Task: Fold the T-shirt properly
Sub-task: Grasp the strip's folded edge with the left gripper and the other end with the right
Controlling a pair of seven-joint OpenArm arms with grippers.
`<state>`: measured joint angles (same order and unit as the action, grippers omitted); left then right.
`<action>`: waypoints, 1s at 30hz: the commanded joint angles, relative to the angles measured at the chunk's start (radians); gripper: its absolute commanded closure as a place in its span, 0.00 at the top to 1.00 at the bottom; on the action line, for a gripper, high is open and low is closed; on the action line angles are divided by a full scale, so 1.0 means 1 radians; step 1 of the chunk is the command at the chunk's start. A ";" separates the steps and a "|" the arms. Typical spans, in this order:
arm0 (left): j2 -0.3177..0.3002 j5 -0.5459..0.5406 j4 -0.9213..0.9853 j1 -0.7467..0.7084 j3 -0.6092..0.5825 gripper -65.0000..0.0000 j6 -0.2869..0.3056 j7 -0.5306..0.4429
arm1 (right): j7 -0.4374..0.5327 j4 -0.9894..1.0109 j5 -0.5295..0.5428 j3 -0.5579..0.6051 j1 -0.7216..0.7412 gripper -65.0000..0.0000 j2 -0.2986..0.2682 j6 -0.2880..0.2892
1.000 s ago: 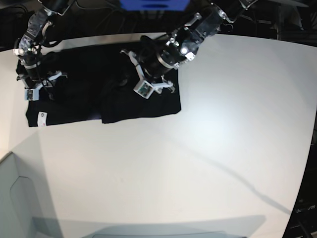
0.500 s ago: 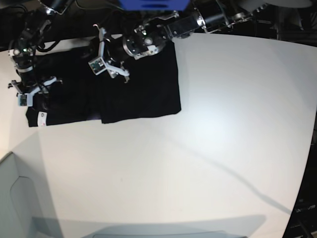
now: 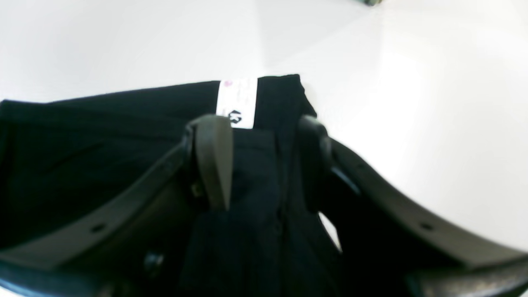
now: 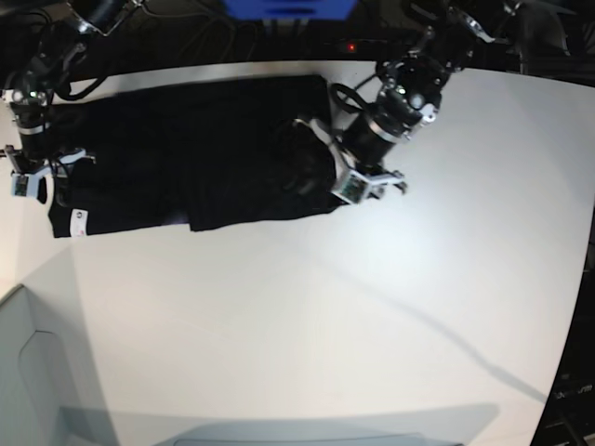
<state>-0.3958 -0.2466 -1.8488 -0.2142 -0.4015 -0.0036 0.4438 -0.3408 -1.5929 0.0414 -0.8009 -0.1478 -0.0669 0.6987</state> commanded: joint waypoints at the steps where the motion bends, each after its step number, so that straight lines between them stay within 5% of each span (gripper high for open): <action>1: 0.013 -0.004 0.005 -0.015 0.040 0.47 0.007 -0.020 | 0.021 0.004 0.019 -0.004 0.006 0.42 -0.012 -0.001; 6: 0.082 -0.004 0.091 -0.084 0.209 0.47 0.009 -0.017 | 0.022 0.102 0.019 -0.005 0.029 0.50 -0.046 -0.001; 13: 0.105 -0.004 0.111 -0.098 0.223 0.47 0.009 -0.015 | 0.022 0.188 0.022 -0.022 0.030 0.71 -0.096 -0.001; 27: 0.134 -0.004 0.203 -0.066 0.183 0.47 0.009 -0.017 | 0.022 0.352 0.024 -0.016 0.030 0.71 -0.123 -0.001; 30: 0.145 -0.004 0.220 -0.050 0.163 0.47 0.009 -0.020 | 0.022 0.366 0.024 -0.016 0.029 0.62 -0.119 -0.001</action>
<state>-0.2531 -0.2440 -1.6222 -0.2649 -0.2356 0.0032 0.4133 -0.2646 -1.2320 0.0872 -0.8181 -0.1139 -0.1829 0.6945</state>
